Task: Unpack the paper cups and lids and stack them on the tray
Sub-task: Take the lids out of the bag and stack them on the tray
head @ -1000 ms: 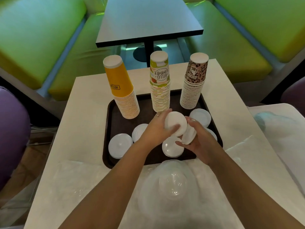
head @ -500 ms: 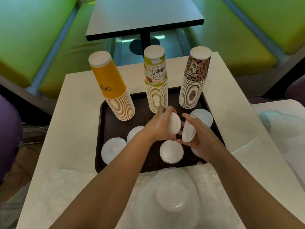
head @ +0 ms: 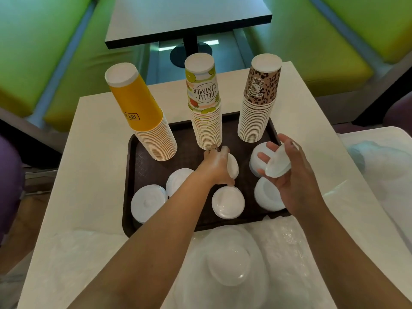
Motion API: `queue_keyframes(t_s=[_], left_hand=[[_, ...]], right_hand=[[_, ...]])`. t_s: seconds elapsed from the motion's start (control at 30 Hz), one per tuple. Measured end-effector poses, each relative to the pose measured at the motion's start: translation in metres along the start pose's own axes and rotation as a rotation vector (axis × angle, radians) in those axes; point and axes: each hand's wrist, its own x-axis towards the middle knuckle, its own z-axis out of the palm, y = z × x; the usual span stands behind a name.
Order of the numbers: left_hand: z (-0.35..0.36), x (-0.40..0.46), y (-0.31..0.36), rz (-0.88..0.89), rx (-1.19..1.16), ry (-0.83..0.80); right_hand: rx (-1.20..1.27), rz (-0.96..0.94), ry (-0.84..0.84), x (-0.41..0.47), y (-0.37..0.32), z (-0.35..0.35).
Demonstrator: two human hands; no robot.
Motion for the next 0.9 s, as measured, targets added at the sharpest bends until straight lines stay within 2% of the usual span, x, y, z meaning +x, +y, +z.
queue_keyframes(t_s=[0.1,0.27,0.5,0.6,0.9], left_hand=[[0.002,0.0,-0.001,0.015,-0.044,0.011],[-0.002,-0.003,-0.006,0.021,-0.062,0.007],[-0.005,-0.01,-0.008,0.292,0.039,-0.077],[-0.004,-0.006,-0.005,0.279,0.077,-0.084],[-0.007,-0.006,-0.02,0.226,-0.014,-0.077]], right_hand=[[-0.124,-0.025,-0.004,-0.006,0.002,0.002],[-0.524,-0.064,-0.067,-0.016,0.003,0.014],[-1.185,-0.046,-0.271,-0.028,0.026,0.034],[-1.324,-0.082,-0.297,-0.029,0.035,0.033],[-1.59,-0.1,-0.29,-0.03,0.055,0.034]])
